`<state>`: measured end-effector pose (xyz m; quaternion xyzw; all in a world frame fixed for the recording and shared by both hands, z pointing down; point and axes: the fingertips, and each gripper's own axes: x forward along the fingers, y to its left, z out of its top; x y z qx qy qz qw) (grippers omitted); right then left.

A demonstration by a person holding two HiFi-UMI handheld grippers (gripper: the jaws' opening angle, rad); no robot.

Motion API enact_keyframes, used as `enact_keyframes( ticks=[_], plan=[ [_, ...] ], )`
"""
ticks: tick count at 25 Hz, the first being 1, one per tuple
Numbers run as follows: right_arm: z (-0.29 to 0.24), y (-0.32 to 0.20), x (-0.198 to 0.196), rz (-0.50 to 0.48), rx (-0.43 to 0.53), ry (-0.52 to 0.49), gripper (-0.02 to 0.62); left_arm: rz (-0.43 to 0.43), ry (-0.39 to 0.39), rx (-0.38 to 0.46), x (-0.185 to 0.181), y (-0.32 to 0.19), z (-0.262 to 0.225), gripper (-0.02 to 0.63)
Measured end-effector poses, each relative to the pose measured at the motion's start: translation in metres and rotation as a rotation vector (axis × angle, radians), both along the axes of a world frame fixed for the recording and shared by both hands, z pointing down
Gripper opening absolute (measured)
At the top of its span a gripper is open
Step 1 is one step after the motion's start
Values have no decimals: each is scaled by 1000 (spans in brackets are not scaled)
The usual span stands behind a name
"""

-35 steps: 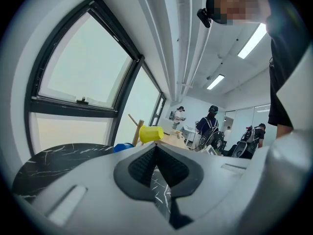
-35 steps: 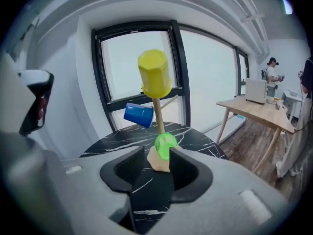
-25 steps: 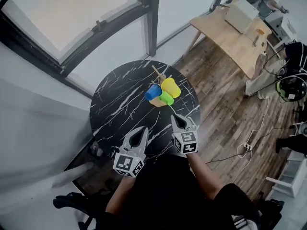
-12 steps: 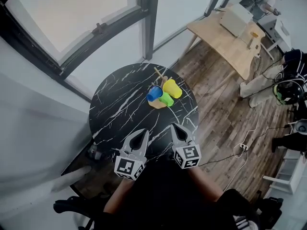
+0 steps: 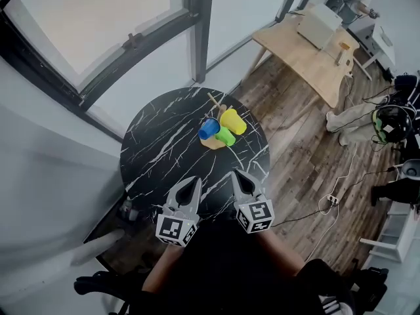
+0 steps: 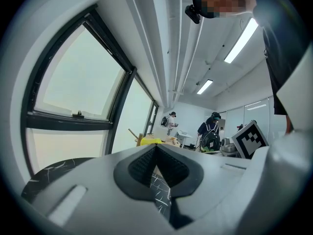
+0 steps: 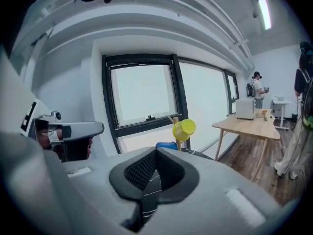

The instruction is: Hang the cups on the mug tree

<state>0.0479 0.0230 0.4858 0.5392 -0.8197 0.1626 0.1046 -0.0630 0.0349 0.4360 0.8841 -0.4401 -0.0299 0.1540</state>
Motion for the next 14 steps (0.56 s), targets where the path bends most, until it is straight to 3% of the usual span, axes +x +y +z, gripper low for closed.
enact_keyframes(
  ticks=[14],
  plan=[
    [-3,-1,2,-9,7,-8,0,-11,8,-9,2,1,3,0]
  ],
)
